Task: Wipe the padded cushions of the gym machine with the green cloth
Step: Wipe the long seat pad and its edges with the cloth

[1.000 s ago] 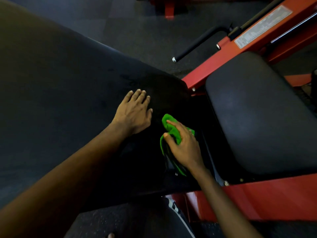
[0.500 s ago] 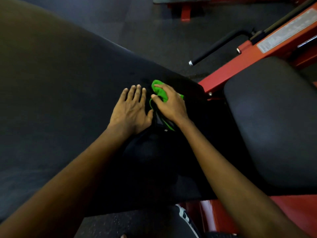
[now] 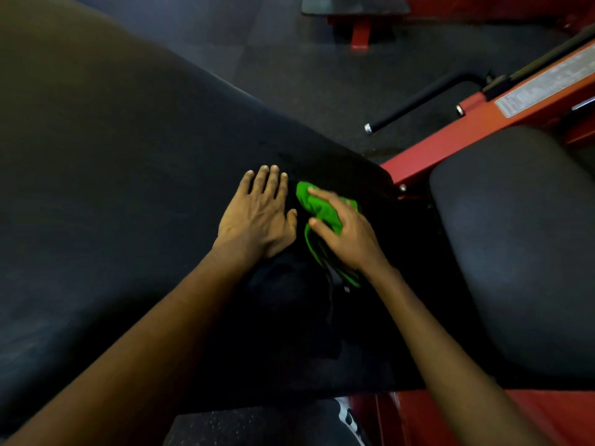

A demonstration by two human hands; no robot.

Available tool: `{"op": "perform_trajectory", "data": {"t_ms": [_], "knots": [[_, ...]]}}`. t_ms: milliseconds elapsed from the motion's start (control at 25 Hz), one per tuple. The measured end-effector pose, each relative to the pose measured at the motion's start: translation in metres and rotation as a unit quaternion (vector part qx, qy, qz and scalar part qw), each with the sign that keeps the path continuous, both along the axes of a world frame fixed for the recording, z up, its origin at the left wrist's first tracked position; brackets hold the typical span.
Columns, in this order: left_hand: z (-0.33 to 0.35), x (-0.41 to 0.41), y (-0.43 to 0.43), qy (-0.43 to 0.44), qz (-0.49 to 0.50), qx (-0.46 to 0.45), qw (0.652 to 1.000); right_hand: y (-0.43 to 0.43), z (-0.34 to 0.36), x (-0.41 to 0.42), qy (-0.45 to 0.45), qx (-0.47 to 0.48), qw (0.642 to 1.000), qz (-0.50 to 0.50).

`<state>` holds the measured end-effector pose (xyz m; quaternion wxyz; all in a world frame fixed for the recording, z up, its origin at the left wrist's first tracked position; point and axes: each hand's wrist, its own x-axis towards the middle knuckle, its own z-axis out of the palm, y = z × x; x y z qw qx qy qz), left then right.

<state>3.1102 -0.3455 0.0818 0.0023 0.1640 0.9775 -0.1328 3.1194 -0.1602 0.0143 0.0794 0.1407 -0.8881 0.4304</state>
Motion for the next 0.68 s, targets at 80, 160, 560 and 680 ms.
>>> {"op": "perform_trajectory", "data": {"t_ms": [80,160,560,680], "knots": [[0.000,-0.001,0.000,-0.007,0.001,0.005,1.000,0.005,-0.007,0.023,-0.001,-0.003,1.000,-0.009],[0.001,-0.001,0.001,-0.009,0.002,0.002,1.000,0.002,-0.006,0.001,0.002,-0.003,1.000,-0.024],[-0.002,-0.002,0.001,0.001,0.004,-0.009,1.000,-0.047,0.024,-0.135,0.031,-0.027,0.999,-0.028],[-0.003,-0.001,0.000,-0.004,0.003,-0.005,1.000,-0.008,0.005,-0.130,-0.002,-0.049,0.993,-0.110]]}}
